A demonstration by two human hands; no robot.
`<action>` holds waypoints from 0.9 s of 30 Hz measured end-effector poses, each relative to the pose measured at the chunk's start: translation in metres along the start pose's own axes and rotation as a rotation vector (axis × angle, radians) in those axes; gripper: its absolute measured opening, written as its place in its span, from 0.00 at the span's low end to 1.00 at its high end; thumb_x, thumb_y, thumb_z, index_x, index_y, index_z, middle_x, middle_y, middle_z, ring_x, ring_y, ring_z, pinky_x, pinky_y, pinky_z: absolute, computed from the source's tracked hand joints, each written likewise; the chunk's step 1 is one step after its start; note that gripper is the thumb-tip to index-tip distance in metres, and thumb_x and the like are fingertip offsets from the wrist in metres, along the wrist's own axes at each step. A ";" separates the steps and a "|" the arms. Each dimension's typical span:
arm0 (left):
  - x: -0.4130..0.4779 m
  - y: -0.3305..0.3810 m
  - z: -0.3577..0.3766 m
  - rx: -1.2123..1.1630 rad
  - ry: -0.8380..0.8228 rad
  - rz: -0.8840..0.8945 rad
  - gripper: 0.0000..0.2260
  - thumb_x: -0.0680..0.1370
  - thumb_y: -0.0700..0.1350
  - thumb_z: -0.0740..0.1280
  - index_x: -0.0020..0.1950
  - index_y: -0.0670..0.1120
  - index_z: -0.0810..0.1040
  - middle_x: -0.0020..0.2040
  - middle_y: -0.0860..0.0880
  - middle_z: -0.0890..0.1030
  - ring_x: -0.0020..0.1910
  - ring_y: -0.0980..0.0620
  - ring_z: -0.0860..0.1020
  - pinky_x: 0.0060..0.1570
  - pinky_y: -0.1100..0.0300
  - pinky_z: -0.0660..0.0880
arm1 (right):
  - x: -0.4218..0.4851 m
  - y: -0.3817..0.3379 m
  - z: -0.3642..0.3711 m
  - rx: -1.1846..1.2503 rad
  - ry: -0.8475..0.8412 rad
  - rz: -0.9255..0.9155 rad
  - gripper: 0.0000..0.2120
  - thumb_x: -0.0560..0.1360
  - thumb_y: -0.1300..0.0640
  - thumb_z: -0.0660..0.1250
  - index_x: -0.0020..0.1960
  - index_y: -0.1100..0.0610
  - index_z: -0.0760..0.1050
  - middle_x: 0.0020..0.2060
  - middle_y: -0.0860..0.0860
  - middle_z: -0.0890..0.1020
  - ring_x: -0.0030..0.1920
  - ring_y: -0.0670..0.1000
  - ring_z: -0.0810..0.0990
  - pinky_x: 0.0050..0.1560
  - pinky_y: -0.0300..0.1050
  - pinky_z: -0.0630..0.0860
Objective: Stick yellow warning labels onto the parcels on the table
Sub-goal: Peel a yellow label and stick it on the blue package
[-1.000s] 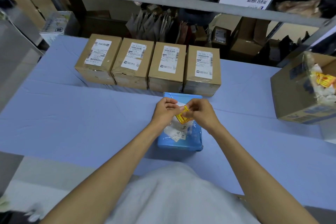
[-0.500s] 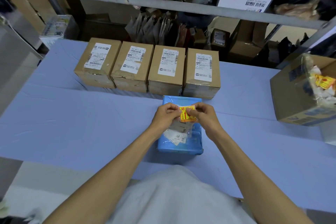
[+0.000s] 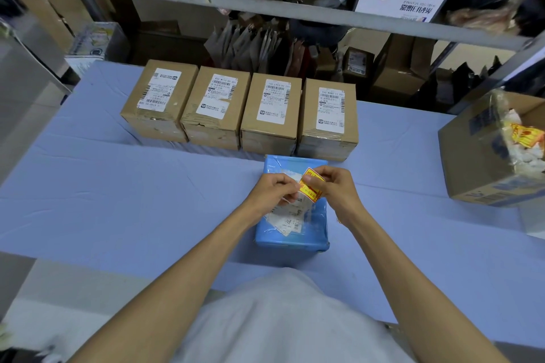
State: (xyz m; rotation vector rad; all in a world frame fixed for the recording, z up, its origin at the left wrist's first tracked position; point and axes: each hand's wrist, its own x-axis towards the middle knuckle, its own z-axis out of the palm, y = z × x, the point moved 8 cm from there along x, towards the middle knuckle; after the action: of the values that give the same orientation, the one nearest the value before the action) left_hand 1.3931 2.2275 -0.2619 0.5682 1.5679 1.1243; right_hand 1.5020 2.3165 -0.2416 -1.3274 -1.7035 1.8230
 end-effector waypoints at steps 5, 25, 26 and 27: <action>-0.003 0.001 0.001 0.027 -0.011 0.001 0.05 0.78 0.40 0.65 0.42 0.44 0.78 0.35 0.49 0.80 0.34 0.57 0.77 0.38 0.64 0.73 | 0.001 0.001 0.000 0.002 0.004 0.006 0.04 0.75 0.61 0.69 0.41 0.57 0.78 0.37 0.53 0.82 0.35 0.47 0.80 0.32 0.33 0.76; -0.008 -0.002 -0.001 -0.035 0.006 -0.005 0.06 0.78 0.36 0.65 0.43 0.43 0.79 0.32 0.52 0.81 0.30 0.59 0.78 0.36 0.70 0.75 | 0.007 0.012 -0.008 -0.168 0.097 -0.051 0.09 0.71 0.57 0.74 0.50 0.58 0.78 0.44 0.50 0.81 0.44 0.47 0.78 0.40 0.39 0.77; -0.008 -0.001 -0.002 -0.038 0.009 0.005 0.05 0.78 0.36 0.65 0.44 0.42 0.79 0.32 0.52 0.82 0.30 0.60 0.79 0.35 0.70 0.75 | 0.005 0.010 -0.010 -0.214 0.127 -0.092 0.11 0.70 0.57 0.75 0.51 0.57 0.78 0.46 0.49 0.81 0.45 0.46 0.78 0.41 0.38 0.76; -0.008 -0.001 -0.003 -0.039 0.013 0.014 0.04 0.78 0.37 0.65 0.46 0.40 0.79 0.33 0.52 0.82 0.30 0.60 0.79 0.36 0.71 0.75 | 0.003 0.006 -0.011 -0.236 0.149 -0.132 0.11 0.69 0.57 0.76 0.50 0.57 0.79 0.46 0.49 0.81 0.45 0.46 0.78 0.42 0.37 0.75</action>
State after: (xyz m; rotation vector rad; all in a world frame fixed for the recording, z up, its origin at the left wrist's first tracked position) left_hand 1.3926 2.2199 -0.2588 0.5479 1.5525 1.1688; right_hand 1.5113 2.3244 -0.2469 -1.3656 -1.9198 1.4486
